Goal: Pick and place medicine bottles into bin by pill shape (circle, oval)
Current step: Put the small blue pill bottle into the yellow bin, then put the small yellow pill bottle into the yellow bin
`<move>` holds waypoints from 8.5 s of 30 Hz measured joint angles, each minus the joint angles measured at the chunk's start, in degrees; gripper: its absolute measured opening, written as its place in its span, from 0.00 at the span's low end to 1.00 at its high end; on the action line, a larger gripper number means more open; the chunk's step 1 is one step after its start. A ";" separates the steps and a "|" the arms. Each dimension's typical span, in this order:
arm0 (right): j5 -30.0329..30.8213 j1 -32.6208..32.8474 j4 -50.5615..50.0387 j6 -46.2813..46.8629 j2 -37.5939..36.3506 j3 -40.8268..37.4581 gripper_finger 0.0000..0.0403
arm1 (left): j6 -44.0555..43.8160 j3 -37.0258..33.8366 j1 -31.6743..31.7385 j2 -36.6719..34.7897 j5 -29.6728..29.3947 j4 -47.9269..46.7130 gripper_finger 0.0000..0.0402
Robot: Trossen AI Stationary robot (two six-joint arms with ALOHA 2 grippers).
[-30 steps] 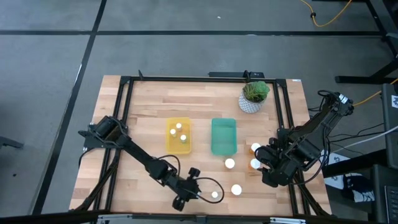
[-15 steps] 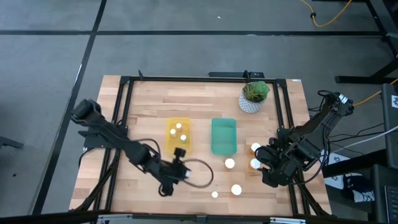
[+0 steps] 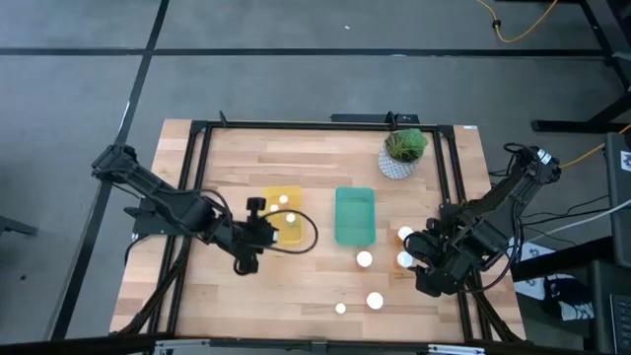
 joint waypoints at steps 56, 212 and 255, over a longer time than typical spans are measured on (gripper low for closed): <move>0.02 0.00 0.04 0.17 0.00 0.00 0.67 | -11.05 -34.66 10.30 1.45 1.88 41.21 0.27; -2.45 0.01 0.04 0.20 -0.02 0.00 0.67 | 10.13 -11.54 14.40 2.13 12.37 26.71 0.24; 0.00 0.02 0.08 -1.09 0.00 0.00 0.67 | -2.69 -34.48 15.11 8.31 11.56 57.55 0.24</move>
